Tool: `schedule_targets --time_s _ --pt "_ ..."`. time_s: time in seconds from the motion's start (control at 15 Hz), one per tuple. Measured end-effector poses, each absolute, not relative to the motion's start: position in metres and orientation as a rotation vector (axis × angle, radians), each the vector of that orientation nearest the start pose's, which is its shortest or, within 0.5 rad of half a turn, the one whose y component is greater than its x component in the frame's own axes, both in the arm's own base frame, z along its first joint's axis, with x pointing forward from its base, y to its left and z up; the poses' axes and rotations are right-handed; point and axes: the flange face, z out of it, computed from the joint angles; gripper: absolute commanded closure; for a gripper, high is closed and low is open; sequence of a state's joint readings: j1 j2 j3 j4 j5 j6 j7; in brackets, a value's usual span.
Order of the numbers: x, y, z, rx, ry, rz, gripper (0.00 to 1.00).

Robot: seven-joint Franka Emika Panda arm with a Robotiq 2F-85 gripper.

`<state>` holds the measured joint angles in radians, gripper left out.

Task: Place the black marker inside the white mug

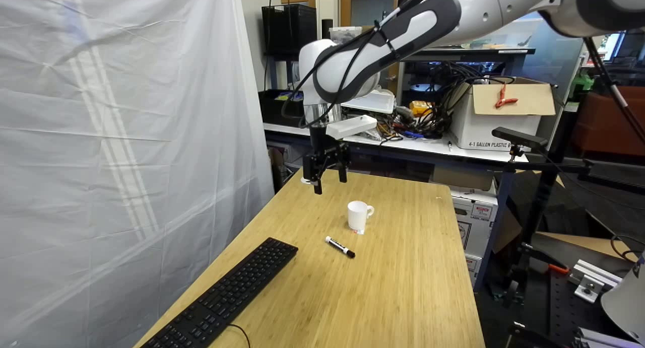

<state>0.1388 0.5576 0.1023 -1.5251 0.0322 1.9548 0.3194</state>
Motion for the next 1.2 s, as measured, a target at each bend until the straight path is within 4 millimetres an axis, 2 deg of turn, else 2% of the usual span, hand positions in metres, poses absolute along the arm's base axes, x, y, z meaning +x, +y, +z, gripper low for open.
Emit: schedule_targets --time_s 0.13,0.33,0.6,0.93,1.2 --pt "0.678 0.158 0.309 -3.085 0.198 0.264 0.0" --pt "0.681 0.159 0.292 -3.089 0.241 0.327 0.0" --pt "0.675 0.154 0.279 -3.076 0.298 0.396 0.0" --pt "0.66 0.141 0.251 -3.03 0.388 0.509 0.0" --pt "0.659 0.142 0.249 -3.029 0.386 0.515 0.0"
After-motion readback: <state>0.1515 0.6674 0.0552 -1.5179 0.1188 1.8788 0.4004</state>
